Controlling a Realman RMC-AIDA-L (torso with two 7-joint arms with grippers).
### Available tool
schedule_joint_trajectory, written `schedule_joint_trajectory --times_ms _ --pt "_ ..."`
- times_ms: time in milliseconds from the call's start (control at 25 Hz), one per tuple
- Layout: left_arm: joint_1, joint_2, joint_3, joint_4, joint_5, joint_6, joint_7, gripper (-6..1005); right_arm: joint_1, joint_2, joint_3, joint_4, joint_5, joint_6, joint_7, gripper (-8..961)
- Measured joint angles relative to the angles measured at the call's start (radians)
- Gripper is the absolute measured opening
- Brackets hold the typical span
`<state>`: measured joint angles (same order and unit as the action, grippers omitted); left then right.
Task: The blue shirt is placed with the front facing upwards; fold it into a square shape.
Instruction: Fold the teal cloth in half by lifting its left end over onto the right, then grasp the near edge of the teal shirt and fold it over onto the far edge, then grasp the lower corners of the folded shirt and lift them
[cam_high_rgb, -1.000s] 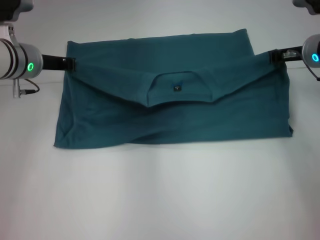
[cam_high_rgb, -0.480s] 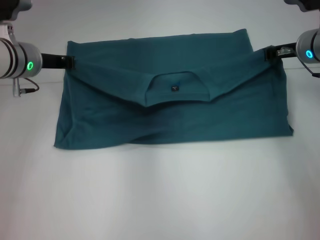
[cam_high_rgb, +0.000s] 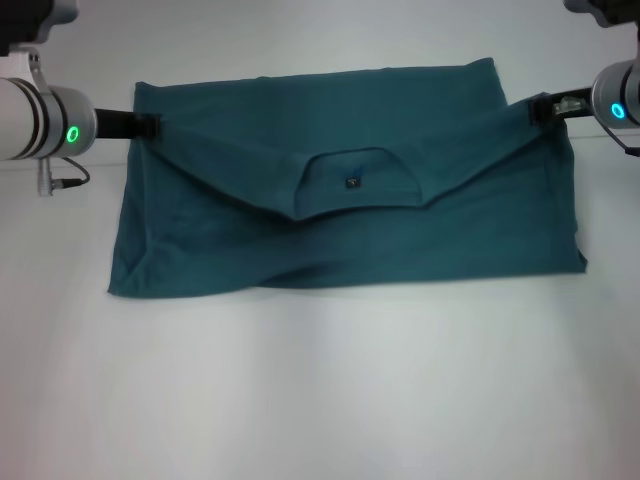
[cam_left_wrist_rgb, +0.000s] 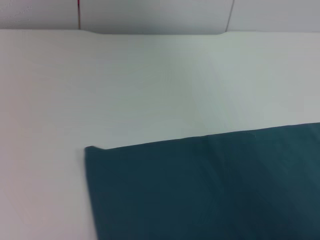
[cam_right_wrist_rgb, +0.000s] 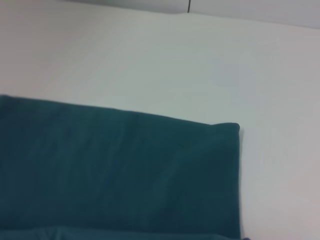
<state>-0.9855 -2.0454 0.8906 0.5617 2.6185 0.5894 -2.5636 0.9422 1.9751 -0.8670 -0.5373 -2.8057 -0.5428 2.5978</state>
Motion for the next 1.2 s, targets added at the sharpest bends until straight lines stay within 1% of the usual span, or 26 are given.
schedule_joint_trajectory --times_ms 40,120,240,360,560,640,720,800,920,1000,1120,1200 --pt "0.001 -0.006 0.0 0.006 0.0 0.001 0.001 16 0.002 0.0 -0.001 0.002 -0.016 -0.002 0.0 29" --pt "0.001 -0.01 0.001 0.01 0.0 0.004 -0.002 16 0.012 0.0 -0.004 0.009 -0.06 -0.005 0.008 30" --pt "-0.005 -0.01 0.001 0.004 0.0 0.01 -0.019 178 0.026 0.001 -0.006 0.02 -0.112 -0.003 0.035 58" --pt "-0.005 -0.009 0.0 0.003 0.001 0.015 -0.043 239 0.034 -0.001 -0.008 0.025 -0.121 0.002 0.045 101" --pt "0.006 -0.009 -0.008 0.008 0.001 0.019 -0.074 341 0.046 -0.005 -0.008 0.024 -0.122 -0.006 0.045 328" --pt "0.012 -0.009 -0.01 0.01 -0.001 0.024 -0.077 382 0.048 -0.007 -0.002 0.02 -0.11 -0.028 0.046 389" --pt "0.017 -0.009 -0.022 0.016 -0.007 0.038 -0.08 436 0.047 -0.014 0.006 0.012 -0.06 -0.075 0.041 450" --pt "0.024 -0.008 -0.05 0.033 -0.014 0.065 -0.083 505 0.032 -0.025 0.01 -0.007 0.038 -0.134 0.012 511" --pt "0.058 -0.01 -0.1 0.1 -0.059 0.132 -0.082 607 -0.032 -0.034 0.011 -0.084 0.231 -0.241 -0.064 610" --pt "0.096 -0.009 -0.115 0.154 -0.122 0.188 -0.079 606 -0.082 -0.034 0.011 -0.148 0.342 -0.314 -0.1 686" --pt "0.152 0.002 -0.122 0.212 -0.238 0.269 -0.079 606 -0.155 -0.03 0.012 -0.223 0.473 -0.419 -0.147 800" --pt "0.187 0.009 -0.126 0.228 -0.302 0.307 -0.079 605 -0.203 -0.031 0.013 -0.247 0.557 -0.485 -0.189 824"
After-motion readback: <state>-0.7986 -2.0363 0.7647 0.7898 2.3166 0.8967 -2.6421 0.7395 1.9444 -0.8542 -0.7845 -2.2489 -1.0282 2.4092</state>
